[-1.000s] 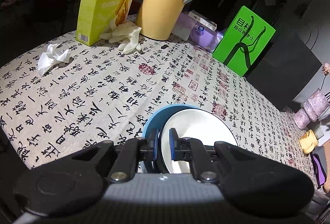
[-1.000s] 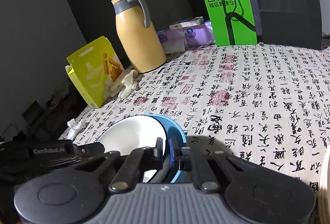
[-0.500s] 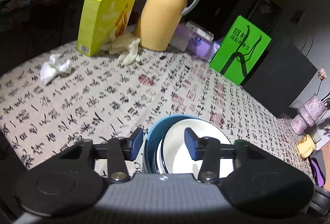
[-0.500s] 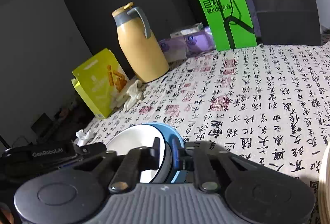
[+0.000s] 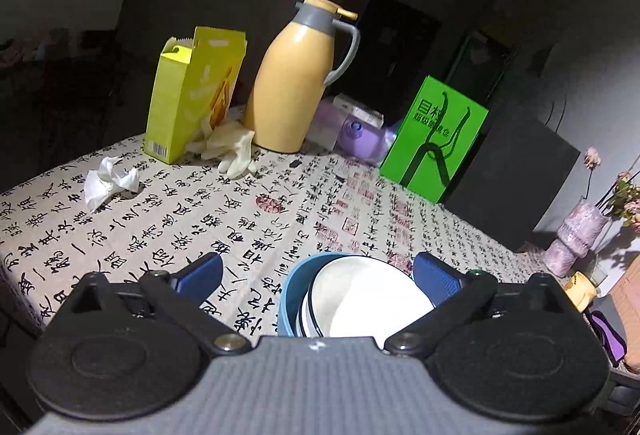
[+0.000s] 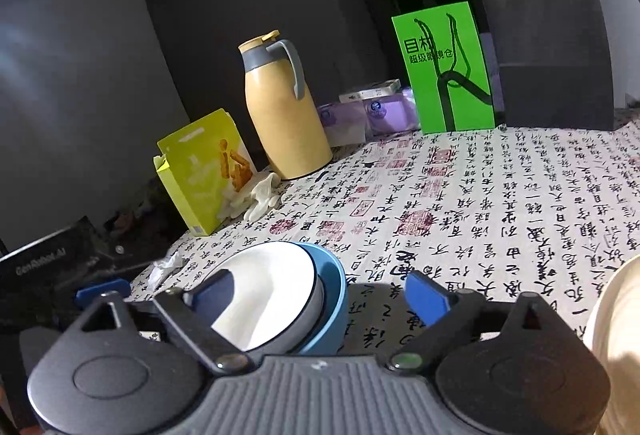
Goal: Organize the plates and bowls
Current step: 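Move both open tools to the rim of the blue bowl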
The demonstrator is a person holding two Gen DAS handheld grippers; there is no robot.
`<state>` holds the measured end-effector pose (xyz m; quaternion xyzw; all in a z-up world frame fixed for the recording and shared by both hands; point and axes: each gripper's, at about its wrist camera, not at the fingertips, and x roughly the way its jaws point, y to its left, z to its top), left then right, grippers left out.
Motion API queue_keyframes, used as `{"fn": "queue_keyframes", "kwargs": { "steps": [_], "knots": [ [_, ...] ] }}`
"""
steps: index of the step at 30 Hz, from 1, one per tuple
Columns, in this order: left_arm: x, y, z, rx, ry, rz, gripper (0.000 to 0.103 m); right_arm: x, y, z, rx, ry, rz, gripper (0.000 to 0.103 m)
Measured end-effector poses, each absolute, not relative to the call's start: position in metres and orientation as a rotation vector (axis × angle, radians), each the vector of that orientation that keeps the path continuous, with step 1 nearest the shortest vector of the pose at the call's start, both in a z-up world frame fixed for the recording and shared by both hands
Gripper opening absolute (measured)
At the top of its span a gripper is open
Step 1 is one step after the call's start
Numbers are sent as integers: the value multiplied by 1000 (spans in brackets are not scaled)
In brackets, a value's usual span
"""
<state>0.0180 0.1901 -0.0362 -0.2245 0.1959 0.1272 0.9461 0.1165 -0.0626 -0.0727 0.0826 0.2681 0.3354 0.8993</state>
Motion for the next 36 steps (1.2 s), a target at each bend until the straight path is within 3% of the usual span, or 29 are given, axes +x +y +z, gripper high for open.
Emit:
{"fn": "queue_keyframes", "kwargs": {
  "steps": [3, 36],
  "knots": [
    [10, 187, -38, -442, 390, 258, 103, 108, -68, -72, 165, 540, 687, 103],
    [-33, 186, -56, -397, 343, 207, 103, 58, -84, -72, 83, 498, 645, 103]
  ]
}}
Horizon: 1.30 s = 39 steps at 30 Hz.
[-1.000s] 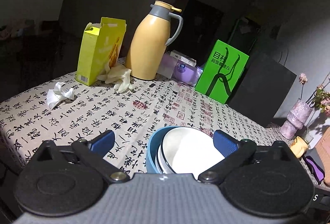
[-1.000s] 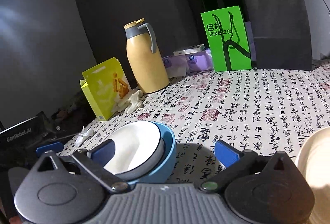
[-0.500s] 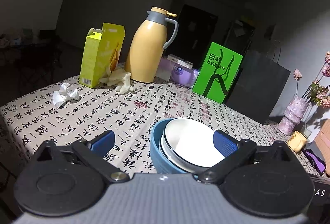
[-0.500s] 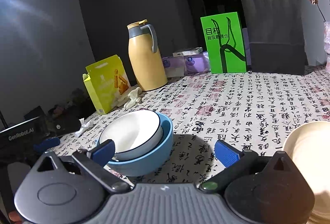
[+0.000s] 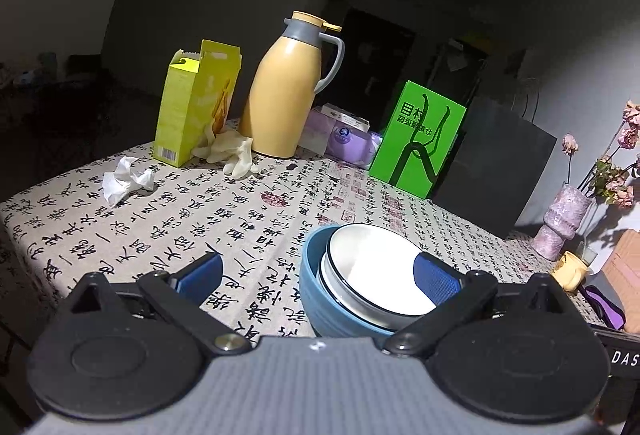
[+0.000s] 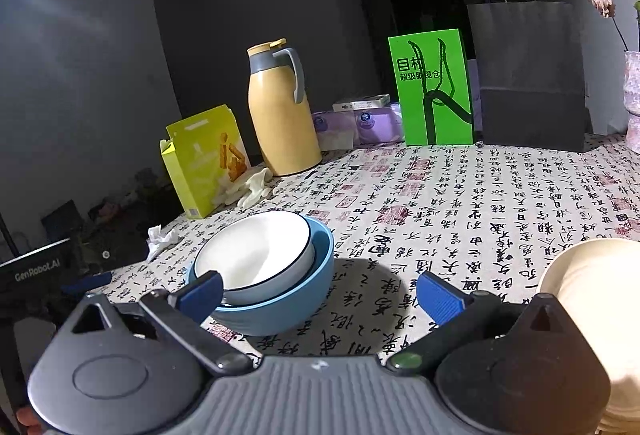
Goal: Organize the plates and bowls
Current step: 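Move both open tools to the rim of the blue bowl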
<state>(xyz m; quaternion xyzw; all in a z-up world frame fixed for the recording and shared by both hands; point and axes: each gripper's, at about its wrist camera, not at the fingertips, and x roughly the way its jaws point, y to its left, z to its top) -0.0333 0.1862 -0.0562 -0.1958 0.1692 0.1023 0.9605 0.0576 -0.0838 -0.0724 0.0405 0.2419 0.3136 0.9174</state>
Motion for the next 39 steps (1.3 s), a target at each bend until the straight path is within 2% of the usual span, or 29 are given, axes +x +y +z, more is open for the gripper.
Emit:
{"fn": "queue_keyframes", "kwargs": {
  "steps": [28, 39],
  "knots": [
    [35, 216, -74, -462, 427, 95, 103, 124, -53, -86, 107, 642, 631, 103],
    [62, 236, -95, -554, 557, 83, 103, 149, -28, -100, 96, 748, 655, 103]
  ]
}}
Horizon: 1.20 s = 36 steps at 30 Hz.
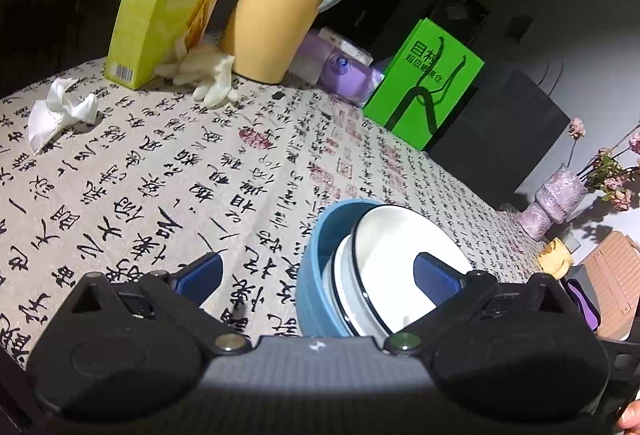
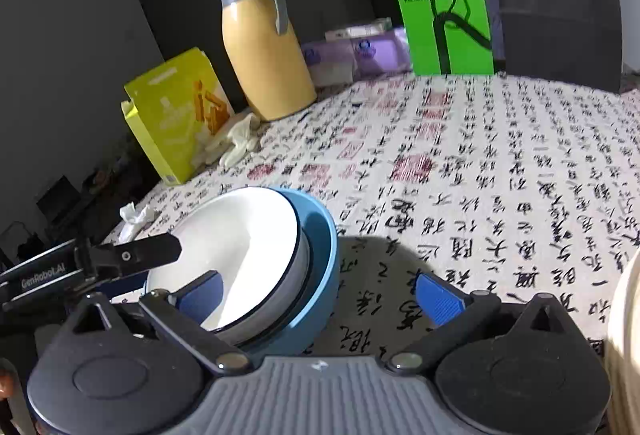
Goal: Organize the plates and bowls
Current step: 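Move both open tools to the rim of the blue bowl, then close both tools on the blue bowl rim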
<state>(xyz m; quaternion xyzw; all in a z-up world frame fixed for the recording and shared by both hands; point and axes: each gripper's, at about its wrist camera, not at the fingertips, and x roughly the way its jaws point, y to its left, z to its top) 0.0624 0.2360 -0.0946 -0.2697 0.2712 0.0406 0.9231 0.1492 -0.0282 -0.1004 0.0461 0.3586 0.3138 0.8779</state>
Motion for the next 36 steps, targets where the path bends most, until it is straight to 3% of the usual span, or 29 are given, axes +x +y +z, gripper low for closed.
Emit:
{"fn": "queue_keyframes", "kwargs": {
  "steps": [13, 22, 26, 31, 36],
  "knots": [
    [78, 244, -103, -621, 612, 99, 103, 168, -12, -114, 141, 875, 634, 102],
    [84, 245, -109, -673, 661, 85, 102, 176, -6, -121, 165, 933, 633, 91],
    [87, 242, -110, -679, 683, 73, 93, 180, -5, -124, 186, 960, 635, 84],
    [90, 241, -113, -697, 710, 58, 80, 183, -4, -128, 217, 991, 651, 69],
    [96, 241, -119, -730, 752, 48, 58, 184, -3, -130, 246, 1001, 672, 51]
  ]
}}
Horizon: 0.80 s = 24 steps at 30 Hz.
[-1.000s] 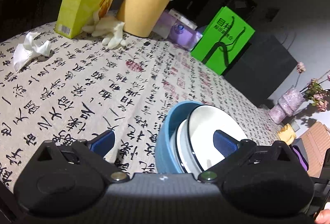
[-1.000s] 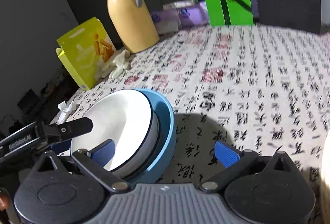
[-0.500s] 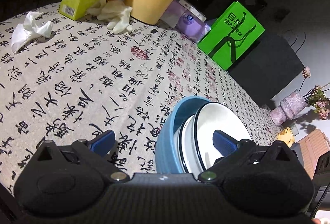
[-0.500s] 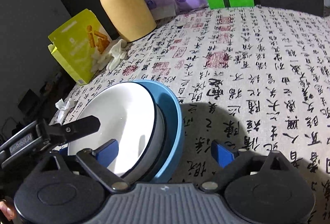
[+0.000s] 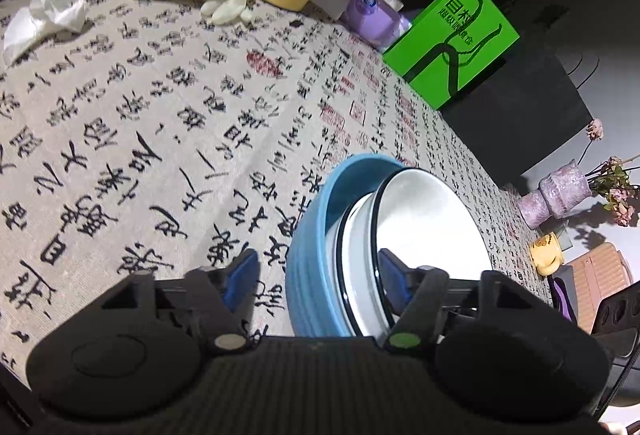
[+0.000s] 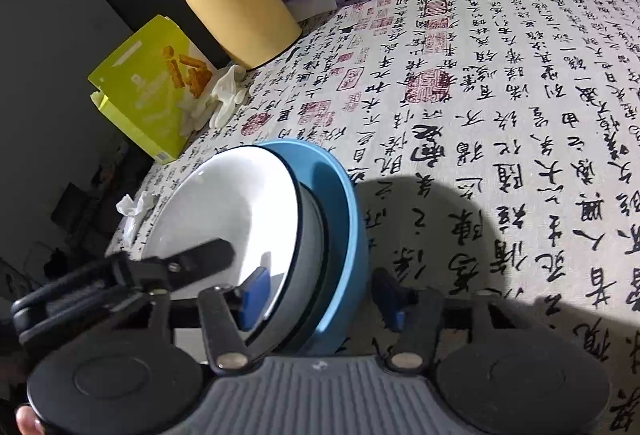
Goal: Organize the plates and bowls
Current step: 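Close both tools on the blue bowl rim, then lift the blue bowl with nested white bowls using both tools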
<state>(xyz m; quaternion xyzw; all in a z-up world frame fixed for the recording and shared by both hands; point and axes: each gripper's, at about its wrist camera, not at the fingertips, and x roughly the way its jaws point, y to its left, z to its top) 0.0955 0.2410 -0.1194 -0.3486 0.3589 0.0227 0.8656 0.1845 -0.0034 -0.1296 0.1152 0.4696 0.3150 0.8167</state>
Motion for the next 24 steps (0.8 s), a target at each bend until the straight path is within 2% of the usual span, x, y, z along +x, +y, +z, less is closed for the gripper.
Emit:
{"fn": "queue_keyframes", "kwargs": {
  "steps": [6, 24],
  "knots": [
    [98, 240, -122, -755, 764, 25, 47, 185, -4, -130, 257, 1001, 674, 50],
    [101, 233, -122, -754, 771, 47, 48, 184, -11, -132, 319, 1000, 653, 44]
  ]
}}
